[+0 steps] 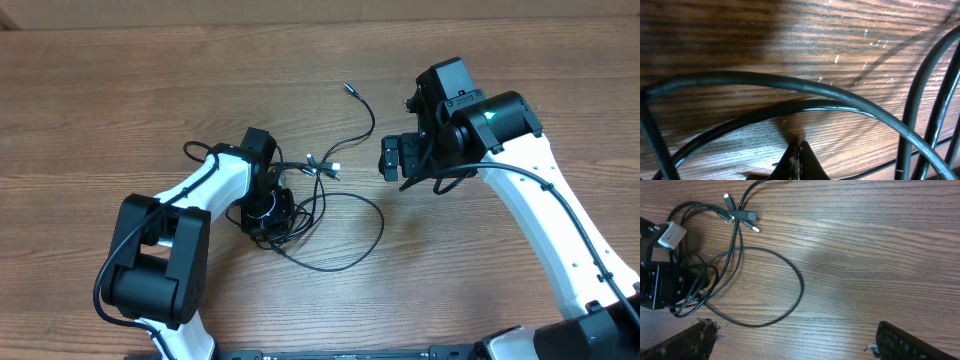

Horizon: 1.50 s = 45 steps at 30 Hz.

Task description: Untangle cables

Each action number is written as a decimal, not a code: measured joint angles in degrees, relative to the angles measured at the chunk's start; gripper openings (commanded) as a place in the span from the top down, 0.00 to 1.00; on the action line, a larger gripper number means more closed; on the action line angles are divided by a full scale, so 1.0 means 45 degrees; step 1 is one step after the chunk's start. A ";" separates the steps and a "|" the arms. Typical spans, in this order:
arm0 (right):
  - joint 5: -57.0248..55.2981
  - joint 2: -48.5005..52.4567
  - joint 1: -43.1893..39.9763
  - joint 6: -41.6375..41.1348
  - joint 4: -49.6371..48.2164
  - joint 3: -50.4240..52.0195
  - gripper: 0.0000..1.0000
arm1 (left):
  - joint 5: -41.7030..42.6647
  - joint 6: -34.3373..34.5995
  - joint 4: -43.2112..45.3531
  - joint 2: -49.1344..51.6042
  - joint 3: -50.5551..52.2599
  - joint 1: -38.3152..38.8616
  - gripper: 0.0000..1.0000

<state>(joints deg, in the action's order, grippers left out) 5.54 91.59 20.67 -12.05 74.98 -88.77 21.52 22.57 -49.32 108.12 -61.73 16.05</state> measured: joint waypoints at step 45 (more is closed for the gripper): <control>0.0005 0.0000 0.0000 -0.0005 0.0010 0.0000 0.00 | -0.0034 -0.0680 -0.3546 -0.1821 -0.2642 0.0024 0.96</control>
<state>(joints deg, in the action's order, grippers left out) 5.56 91.59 20.67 -12.08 75.02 -88.77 21.37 19.51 -65.28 99.92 -73.63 16.16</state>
